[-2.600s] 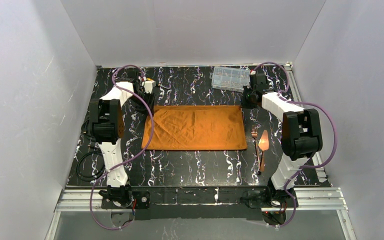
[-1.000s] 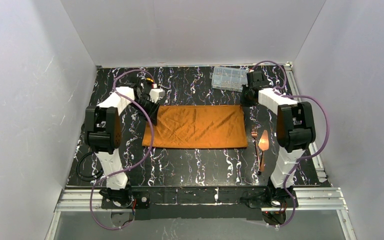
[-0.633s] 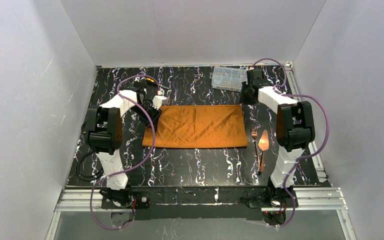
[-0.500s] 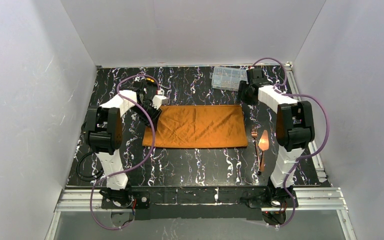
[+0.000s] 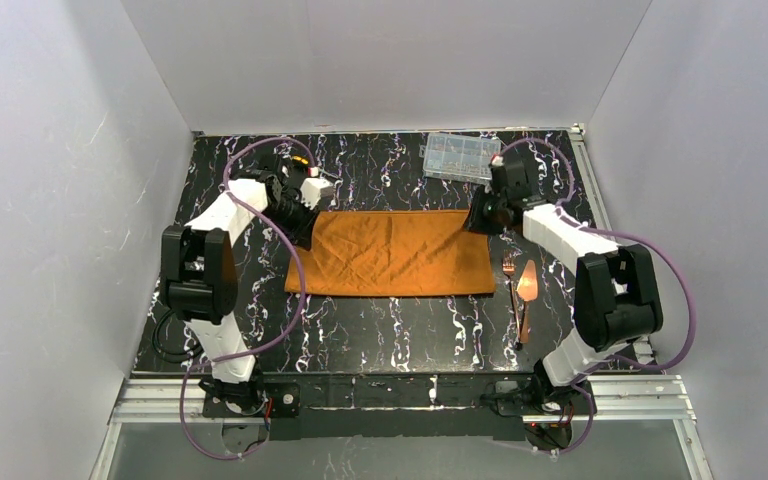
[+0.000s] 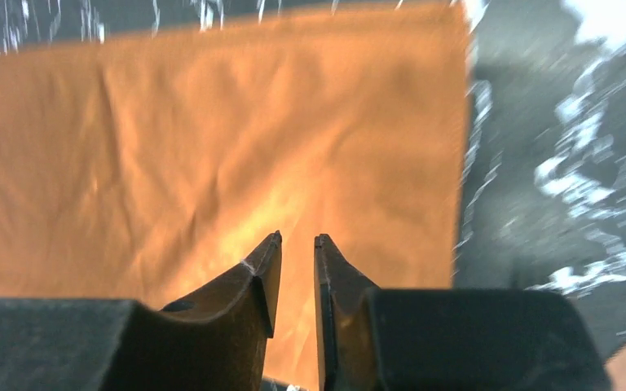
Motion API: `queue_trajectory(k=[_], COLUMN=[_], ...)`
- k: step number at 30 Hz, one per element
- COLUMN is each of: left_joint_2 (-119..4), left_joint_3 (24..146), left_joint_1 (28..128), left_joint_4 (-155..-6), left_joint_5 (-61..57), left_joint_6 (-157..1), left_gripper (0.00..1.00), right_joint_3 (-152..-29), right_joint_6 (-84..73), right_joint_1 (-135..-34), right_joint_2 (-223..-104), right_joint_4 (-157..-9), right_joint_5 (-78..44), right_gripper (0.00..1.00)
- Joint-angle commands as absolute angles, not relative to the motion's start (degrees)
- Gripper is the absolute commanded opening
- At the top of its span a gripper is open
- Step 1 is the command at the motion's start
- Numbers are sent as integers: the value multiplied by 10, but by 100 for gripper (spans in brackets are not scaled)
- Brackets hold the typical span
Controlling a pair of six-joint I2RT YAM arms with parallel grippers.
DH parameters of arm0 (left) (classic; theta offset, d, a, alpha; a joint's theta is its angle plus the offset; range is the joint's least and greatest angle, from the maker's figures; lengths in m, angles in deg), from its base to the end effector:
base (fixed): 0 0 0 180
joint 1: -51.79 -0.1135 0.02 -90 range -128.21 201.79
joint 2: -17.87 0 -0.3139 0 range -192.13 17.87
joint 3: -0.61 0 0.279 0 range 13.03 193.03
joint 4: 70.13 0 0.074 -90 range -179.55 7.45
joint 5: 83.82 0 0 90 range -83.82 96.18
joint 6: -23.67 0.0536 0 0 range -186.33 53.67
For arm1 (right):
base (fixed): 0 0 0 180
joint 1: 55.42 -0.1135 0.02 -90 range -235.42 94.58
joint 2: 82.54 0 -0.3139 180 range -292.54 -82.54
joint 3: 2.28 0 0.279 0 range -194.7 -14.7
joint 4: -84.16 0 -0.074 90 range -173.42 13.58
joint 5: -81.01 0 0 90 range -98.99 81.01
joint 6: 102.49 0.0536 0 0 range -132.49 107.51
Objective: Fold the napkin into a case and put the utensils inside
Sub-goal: Smooth out the rectangle-folded napkin at the center of the board.
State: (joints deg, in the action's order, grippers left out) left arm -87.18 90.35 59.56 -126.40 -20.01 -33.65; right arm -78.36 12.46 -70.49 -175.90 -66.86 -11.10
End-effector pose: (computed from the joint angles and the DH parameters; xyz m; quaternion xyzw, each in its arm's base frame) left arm 0.4022 -0.0788 0.2271 0.3664 0.8896 -0.1848 0.2005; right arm 0.3790 0.1041 0.2518 0.0731 0.9250 0.1435 0.3441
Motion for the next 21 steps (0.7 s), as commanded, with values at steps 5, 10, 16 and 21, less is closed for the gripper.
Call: queue_trajectory(k=[5,10,16,21], left_joint_2=[-825,-824,-851,-923], left_joint_3=[874,851,920,969], left_joint_1=[627,659,691,733], left_joint_4=[-1317,-1348,-1405,-1431], left_joint_5=[-223,-232,-352,-455], left_joint_6=[-292,-256,-316,-391], left_gripper=[12,5,2,2], right_joint_3=[-669,-671,-701,-746], right_joint_6=[160,157,162,139], right_joint_1=[-718,-718,-731,-791], right_joint_2=[-1712,-1706,-1750,-1825], right_joint_4=[-691,-666,-654,-601], right_joint_5=[-221,-282,-437,-478], right_gripper=[18,13,10,9])
